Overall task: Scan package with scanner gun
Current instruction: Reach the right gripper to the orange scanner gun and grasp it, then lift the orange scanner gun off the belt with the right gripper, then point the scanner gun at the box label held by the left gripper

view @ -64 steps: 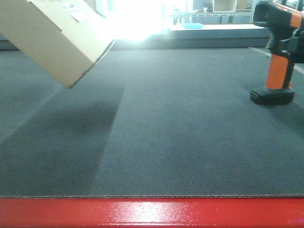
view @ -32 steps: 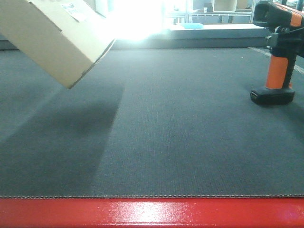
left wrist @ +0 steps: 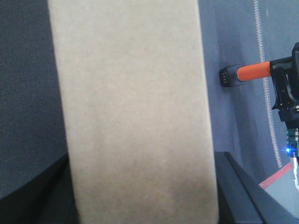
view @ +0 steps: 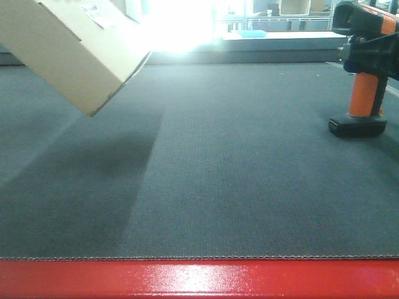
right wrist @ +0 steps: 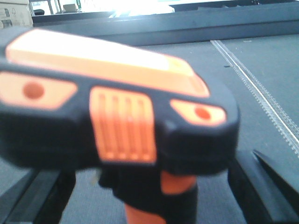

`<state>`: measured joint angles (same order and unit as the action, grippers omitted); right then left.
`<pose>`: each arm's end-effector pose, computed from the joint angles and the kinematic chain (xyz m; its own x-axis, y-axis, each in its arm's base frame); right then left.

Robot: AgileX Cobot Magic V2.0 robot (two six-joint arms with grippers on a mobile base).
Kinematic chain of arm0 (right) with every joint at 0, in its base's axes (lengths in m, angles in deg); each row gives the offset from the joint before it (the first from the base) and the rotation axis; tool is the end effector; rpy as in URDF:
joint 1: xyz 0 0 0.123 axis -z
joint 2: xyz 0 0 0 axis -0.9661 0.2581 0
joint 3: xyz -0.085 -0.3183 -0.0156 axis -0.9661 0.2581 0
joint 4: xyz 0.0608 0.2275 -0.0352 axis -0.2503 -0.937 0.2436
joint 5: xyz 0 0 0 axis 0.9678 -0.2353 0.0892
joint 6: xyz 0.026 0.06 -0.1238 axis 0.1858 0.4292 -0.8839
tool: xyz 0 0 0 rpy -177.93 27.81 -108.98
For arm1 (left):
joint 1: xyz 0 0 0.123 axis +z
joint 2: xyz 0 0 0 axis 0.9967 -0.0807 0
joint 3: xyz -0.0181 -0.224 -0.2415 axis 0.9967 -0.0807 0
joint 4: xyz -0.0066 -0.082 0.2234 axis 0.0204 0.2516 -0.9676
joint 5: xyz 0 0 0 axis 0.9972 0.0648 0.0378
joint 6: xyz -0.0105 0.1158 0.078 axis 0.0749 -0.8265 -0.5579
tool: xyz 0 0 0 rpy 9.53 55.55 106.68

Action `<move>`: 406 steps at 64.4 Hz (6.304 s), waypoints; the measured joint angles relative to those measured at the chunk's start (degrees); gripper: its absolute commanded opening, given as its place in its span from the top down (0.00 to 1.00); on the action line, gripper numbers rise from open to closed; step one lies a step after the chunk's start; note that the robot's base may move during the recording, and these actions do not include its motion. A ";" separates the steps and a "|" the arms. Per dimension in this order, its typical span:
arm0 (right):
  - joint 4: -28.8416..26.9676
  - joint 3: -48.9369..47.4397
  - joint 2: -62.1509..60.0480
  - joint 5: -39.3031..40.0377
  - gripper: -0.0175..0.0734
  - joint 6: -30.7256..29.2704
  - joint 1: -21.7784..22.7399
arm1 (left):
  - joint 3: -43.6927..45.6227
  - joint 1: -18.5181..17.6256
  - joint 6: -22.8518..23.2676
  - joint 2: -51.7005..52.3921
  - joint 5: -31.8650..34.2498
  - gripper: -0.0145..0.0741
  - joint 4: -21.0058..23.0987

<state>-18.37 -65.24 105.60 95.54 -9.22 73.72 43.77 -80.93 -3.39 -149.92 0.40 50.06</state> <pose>0.3673 -0.0148 0.2457 -0.1225 0.1148 -0.9858 0.1573 0.9830 0.0949 0.3614 -0.0594 0.3615 -0.9211 -0.1294 -0.3672 0.1264 0.7927 -0.5963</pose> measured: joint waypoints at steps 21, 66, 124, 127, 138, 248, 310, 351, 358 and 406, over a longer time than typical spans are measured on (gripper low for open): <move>-0.09 -1.44 2.66 -0.09 0.24 0.10 0.00 | -0.08 0.00 0.00 0.00 0.00 0.96 0.00; -0.09 -1.57 1.94 0.80 0.98 0.10 -0.10 | -0.08 0.00 0.00 0.00 0.00 0.96 -0.44; 2.85 -21.87 -14.75 -39.24 0.98 -32.95 -0.10 | -0.08 0.00 0.00 0.00 0.00 0.96 -1.30; 3.74 -22.53 -14.75 -39.36 0.98 -33.20 -0.10 | -0.08 0.00 0.00 0.00 0.00 0.96 -1.71; 6.30 -23.72 -14.75 -39.36 0.98 -33.90 -0.10 | -0.08 0.00 0.00 0.00 0.00 0.96 -2.66; -2.88 -24.55 -12.82 -38.71 0.98 -38.50 -3.55 | -0.08 -4.82 0.00 0.00 0.00 0.96 -3.94; -4.60 -24.69 -7.94 -41.25 0.98 -38.50 2.08 | -0.13 -4.90 0.00 0.00 0.00 0.96 -3.85; -1.91 -25.56 -6.48 -37.59 0.98 -38.50 -3.80 | -0.13 -4.90 0.00 0.00 0.00 0.96 -3.35; -1.81 -25.59 -6.48 -37.59 0.98 -38.50 -5.54 | -0.13 -4.90 0.00 0.00 0.00 0.96 -3.23; -2.08 -25.59 -6.48 -37.69 0.98 -38.50 -7.48 | -0.13 -4.90 0.00 0.00 0.12 0.96 -1.31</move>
<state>-20.46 -90.83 99.12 57.84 -47.72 66.24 43.65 -85.83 -3.39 -149.92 0.52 48.75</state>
